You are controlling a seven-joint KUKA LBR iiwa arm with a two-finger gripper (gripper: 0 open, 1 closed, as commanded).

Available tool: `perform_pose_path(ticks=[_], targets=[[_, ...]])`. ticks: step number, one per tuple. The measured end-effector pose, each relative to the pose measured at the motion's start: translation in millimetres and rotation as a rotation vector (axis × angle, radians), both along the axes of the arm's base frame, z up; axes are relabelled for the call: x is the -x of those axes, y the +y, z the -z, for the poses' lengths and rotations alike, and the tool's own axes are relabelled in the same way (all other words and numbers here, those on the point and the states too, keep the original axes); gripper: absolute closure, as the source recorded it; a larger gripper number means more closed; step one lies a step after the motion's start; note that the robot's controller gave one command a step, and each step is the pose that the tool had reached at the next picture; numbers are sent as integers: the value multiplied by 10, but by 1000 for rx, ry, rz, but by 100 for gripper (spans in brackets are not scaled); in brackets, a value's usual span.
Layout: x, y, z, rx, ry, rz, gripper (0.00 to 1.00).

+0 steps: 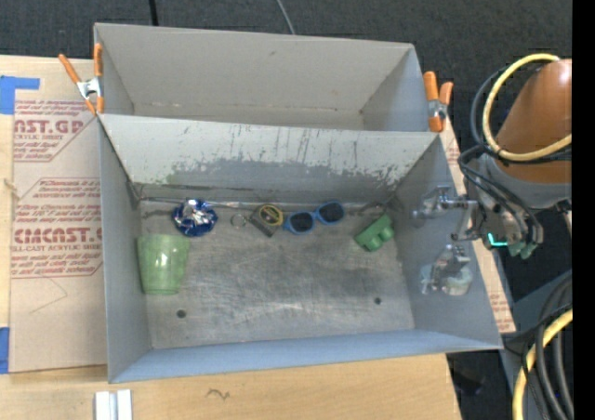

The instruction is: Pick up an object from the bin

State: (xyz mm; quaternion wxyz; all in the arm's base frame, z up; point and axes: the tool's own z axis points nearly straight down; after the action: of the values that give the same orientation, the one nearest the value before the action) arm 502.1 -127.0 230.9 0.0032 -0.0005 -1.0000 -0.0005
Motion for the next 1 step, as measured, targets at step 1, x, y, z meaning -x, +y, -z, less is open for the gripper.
perform_pose_path(ticks=[1], targets=[[-755,155,321,0,-11,22,0]])
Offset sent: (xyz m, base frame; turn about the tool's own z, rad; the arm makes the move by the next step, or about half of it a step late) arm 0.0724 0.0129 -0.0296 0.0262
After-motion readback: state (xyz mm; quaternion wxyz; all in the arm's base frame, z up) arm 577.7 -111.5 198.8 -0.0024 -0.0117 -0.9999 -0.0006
